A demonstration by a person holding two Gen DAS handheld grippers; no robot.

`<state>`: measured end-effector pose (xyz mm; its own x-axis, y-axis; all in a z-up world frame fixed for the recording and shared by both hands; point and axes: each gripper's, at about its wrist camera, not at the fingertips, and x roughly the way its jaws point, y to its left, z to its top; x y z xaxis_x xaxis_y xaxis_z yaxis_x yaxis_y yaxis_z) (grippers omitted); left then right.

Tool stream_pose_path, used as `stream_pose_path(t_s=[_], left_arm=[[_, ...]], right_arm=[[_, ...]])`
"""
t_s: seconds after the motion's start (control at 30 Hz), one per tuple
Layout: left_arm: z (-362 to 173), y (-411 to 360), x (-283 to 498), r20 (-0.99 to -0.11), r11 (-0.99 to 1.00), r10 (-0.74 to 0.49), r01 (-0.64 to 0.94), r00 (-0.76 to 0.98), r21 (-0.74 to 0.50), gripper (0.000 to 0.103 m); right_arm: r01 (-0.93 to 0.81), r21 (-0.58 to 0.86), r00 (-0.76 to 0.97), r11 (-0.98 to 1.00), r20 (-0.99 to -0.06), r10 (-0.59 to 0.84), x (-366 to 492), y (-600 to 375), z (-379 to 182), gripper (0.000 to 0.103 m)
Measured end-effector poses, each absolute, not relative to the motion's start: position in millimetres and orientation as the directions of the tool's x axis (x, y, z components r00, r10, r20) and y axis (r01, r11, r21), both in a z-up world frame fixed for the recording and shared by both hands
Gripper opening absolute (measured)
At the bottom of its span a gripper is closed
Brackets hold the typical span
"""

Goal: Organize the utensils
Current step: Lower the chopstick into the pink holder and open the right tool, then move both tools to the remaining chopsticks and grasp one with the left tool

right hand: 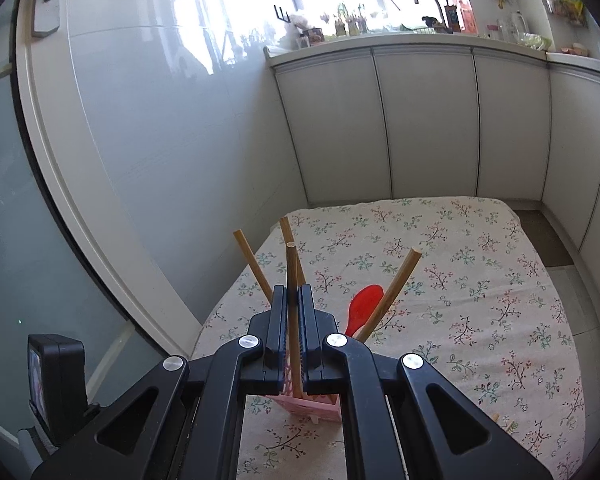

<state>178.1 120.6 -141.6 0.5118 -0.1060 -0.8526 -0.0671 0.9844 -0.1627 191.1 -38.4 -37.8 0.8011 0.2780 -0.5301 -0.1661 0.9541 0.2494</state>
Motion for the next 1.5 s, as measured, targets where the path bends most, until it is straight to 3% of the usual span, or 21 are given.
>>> stream_pose_path(t_s=[0.2,0.53,0.83,1.13,1.43,1.5], left_arm=[[-138,116,177,-0.847,0.987,-0.109,-0.047,0.521,-0.156,0.084],[-136,88,169,-0.858,0.989,-0.149,0.054,0.492,-0.141,0.084],[-141,39,152,-0.876,0.972,-0.203,0.197,0.437,-0.128,0.084],[-162,-21,140,-0.913,0.940,-0.195,0.334,0.358,-0.070,0.084],[-191,-81,138,-0.939,0.901,-0.179,0.431,0.294,-0.037,0.083],[-199,-94,141,-0.941,0.895,-0.188,0.444,0.280,-0.047,0.077]], right_arm=[[-0.159,0.267,0.747,0.951,-0.596,0.293,194,-46,-42,0.008],[-0.092,0.332,0.693,0.939,-0.655,0.300,157,-117,-26,0.030],[0.058,0.366,0.614,0.929,-0.747,0.255,126,-195,-46,0.032],[0.242,0.352,0.407,0.904,-0.883,0.234,110,-250,-104,0.032],[0.304,0.311,0.308,0.901,-0.926,0.216,102,-278,-138,0.032],[0.307,0.300,0.286,0.903,-0.934,0.213,104,-280,-146,0.032]])
